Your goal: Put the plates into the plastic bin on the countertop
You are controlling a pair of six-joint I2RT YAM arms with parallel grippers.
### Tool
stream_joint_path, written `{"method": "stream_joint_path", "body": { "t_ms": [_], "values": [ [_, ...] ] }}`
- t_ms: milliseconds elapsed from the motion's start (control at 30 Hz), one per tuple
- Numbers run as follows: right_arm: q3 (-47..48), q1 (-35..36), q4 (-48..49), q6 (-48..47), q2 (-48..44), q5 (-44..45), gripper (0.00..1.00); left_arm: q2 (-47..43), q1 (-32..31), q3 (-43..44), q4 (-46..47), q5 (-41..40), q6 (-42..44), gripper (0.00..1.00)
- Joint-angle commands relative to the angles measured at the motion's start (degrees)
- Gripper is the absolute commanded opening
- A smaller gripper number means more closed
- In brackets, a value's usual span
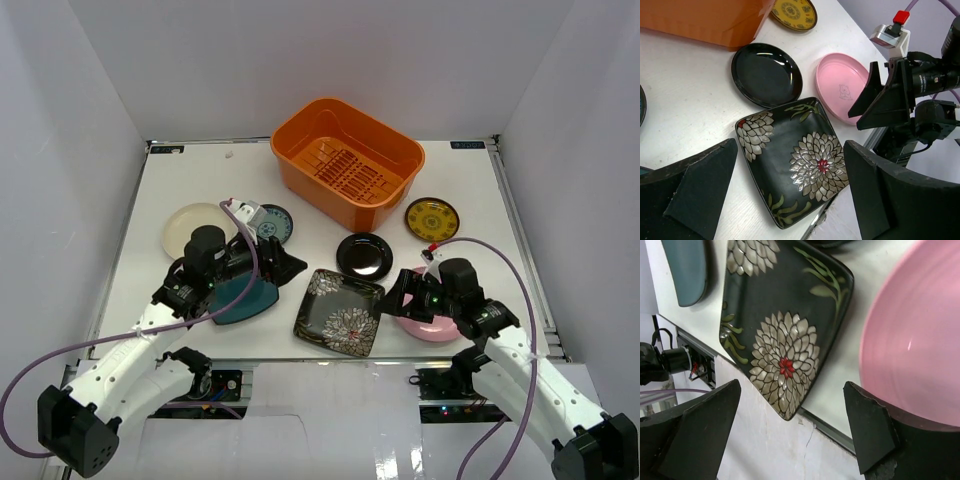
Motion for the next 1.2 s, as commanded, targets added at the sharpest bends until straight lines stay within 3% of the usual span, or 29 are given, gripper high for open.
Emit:
{"method": "stream_joint_path", "body": {
  "t_ms": [0,267,533,700,1100,1133,1167],
  "values": [
    [-2.22,0.96,-4.14,5.59,-3.16,3.06,0.89,0.35,-0.13,2.03,-1.21,0.96,0.74,0.98],
    [-6.53,5.87,1.03,13.05,-2.65,4.9,0.83,-1.4,-0.21,2.21,-2.53,-1.68,1.0,0.98],
    [-6.61,15.37,4.11,18.95,1.75,13.34,0.81,-3.34,-0.83,2.21,-3.67,-4.66,1.18,0.98],
    [-9.95,17.48,13.05,23.52,2.8,14.05,0.78,-3.08,-1.53,2.56,-3.67,-5.46,1.09,0.98],
    [-16.89,21.53,31.43,31.78,12.21,24.06,0.53,-4.13,-1.8,2.73,-3.58,-5.55,1.09,0.98],
    [-17.6,21.62,32.32,32.39,12.47,24.59,0.5,-4.3,-1.79,2.74,-3.58,-5.55,1.18,0.98],
    [-18.13,21.7,32.68,32.92,13.0,24.94,0.36,-4.48,-1.79,2.74,-3.5,-5.55,1.18,0.98]
  ]
}}
